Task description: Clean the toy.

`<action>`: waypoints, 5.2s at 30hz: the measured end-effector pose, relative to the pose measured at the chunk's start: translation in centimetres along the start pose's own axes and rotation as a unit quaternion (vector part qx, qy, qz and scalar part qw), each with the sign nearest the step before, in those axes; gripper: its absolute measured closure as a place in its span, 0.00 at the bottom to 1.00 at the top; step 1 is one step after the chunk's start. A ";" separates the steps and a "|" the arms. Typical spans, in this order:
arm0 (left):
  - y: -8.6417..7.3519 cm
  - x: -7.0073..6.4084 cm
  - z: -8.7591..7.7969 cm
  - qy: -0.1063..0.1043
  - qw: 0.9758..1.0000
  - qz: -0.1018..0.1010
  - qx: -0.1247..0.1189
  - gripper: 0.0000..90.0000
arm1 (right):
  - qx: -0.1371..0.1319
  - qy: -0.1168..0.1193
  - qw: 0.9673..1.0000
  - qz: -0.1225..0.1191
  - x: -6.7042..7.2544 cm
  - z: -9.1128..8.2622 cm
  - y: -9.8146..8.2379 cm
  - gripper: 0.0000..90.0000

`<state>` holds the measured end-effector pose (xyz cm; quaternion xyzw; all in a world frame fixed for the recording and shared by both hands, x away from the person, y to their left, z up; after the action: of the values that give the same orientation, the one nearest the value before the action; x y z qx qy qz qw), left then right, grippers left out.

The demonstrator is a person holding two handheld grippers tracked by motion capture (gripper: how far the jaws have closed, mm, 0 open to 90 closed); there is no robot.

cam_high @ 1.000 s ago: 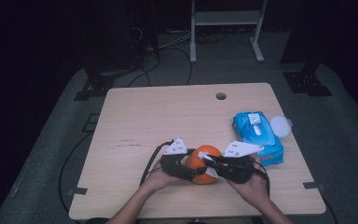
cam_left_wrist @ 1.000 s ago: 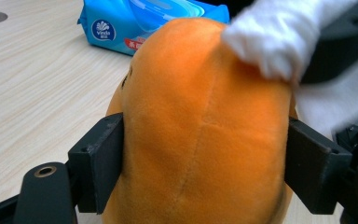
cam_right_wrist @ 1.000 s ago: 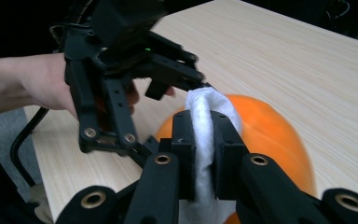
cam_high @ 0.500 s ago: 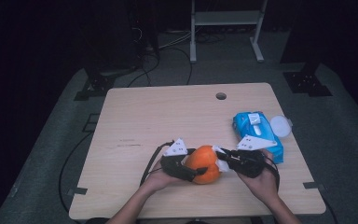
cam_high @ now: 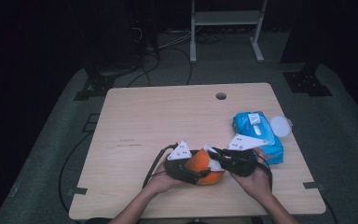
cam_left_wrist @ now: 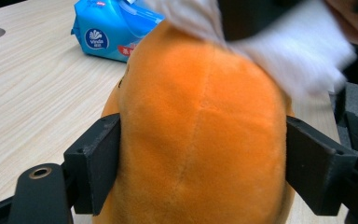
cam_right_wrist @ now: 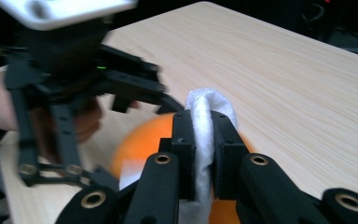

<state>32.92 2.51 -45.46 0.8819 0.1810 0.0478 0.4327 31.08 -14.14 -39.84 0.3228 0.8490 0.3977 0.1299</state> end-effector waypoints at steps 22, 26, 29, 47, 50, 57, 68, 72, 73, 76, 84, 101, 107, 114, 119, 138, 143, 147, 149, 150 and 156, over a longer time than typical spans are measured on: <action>0.1 0.3 -0.5 -0.028 1.000 0.004 0.002 0.18 | 0.007 -0.003 1.000 0.013 -0.8 -1.0 -1.6 0.90; 0.2 0.6 -0.5 -0.014 1.000 -0.021 -0.001 0.24 | 0.005 -0.006 1.000 0.001 0.3 -1.0 -1.2 0.90; 0.0 1.3 -0.7 -0.018 0.998 -0.052 -0.005 0.24 | 0.009 0.007 1.000 -0.021 1.9 -0.5 -0.8 0.90; 0.1 1.0 -0.3 -0.001 0.998 -0.067 -0.011 0.23 | 0.010 0.009 1.000 0.024 -0.7 -0.5 -1.1 0.90; 0.2 0.6 -0.3 0.002 0.999 -0.049 -0.007 0.21 | 0.012 0.002 1.000 0.005 -0.1 -0.5 -0.7 0.90; 0.2 0.5 -0.6 -0.024 0.999 -0.031 -0.010 0.21 | 0.014 -0.010 0.999 0.027 -1.8 -1.0 -1.5 0.90; 0.5 -1.1 0.0 0.004 1.000 0.020 0.009 0.19 | 0.021 0.001 0.999 -0.036 2.0 -0.3 -0.3 0.90; 0.4 0.1 -0.9 -0.032 0.999 0.002 -0.016 0.15 | 0.020 0.017 0.999 -0.023 1.3 -0.6 -0.6 0.90; 0.4 0.3 -1.0 -0.038 0.999 -0.006 -0.018 0.13 | 0.020 0.020 0.999 -0.020 1.2 -0.7 -0.7 0.90; 0.3 0.5 -1.1 -0.046 0.999 -0.007 -0.017 0.15 | 0.023 0.020 0.999 -0.017 0.9 -1.1 -1.1 0.90; 0.5 -1.6 -0.1 -0.025 0.999 0.047 0.005 0.34 | 0.029 0.035 0.998 -0.042 2.7 -0.7 -0.9 0.90; 0.4 -2.4 0.4 -0.015 0.997 0.072 0.006 0.35 | 0.042 -0.001 0.999 0.024 -2.6 -1.8 -2.0 0.90; 0.3 -1.6 0.4 -0.017 0.999 0.044 0.001 0.34 | 0.036 0.021 0.998 0.037 -2.5 -2.2 -1.9 0.90; 0.1 -0.6 0.0 -0.024 1.000 0.010 -0.012 0.35 | 0.036 0.050 0.998 0.002 -0.3 -1.7 -1.1 0.90; -0.3 0.4 -0.4 -0.036 0.999 -0.013 -0.019 0.34 | 0.039 0.017 0.998 0.039 -3.2 -1.8 -2.4 0.90; -0.1 0.2 -0.3 -0.037 0.999 -0.003 -0.029 0.29 | 0.034 0.035 0.999 0.015 -1.3 -1.4 -1.6 0.90; -0.4 0.3 -0.2 -0.029 0.999 0.035 -0.011 0.17 | 0.031 0.029 0.999 0.024 -2.0 -1.7 -1.9 0.90; -0.7 0.6 0.7 -0.036 0.999 0.016 0.000 0.10 | 0.033 0.030 0.999 0.021 -1.8 -1.6 -1.8 0.90; -0.6 0.6 0.7 -0.034 0.999 0.013 0.008 0.13 | 0.033 0.026 0.999 0.023 -1.7 -1.6 -1.8 0.90; -0.5 0.4 0.6 -0.030 0.999 0.015 0.010 0.18 | 0.032 0.024 0.999 0.024 -1.6 -1.6 -1.7 0.90; 0.6 0.2 -1.4 -0.034 0.999 0.007 -0.017 0.40 | 0.009 0.015 1.000 0.023 -1.0 -2.2 -0.8 0.90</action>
<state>32.97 3.31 -44.11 0.8765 0.1592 0.0237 0.4536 30.44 -16.47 -39.06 0.3376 0.8468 0.3974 0.1046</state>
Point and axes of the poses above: each handheld gripper's, and its own axes: z roughly forward along the jaws, y roughly out of its top, x roughly to its left, the point moved 4 cm from there along z, roughly forward along the jaws, and after that the axes turned 12 degrees about x, right-handed, at the moved point
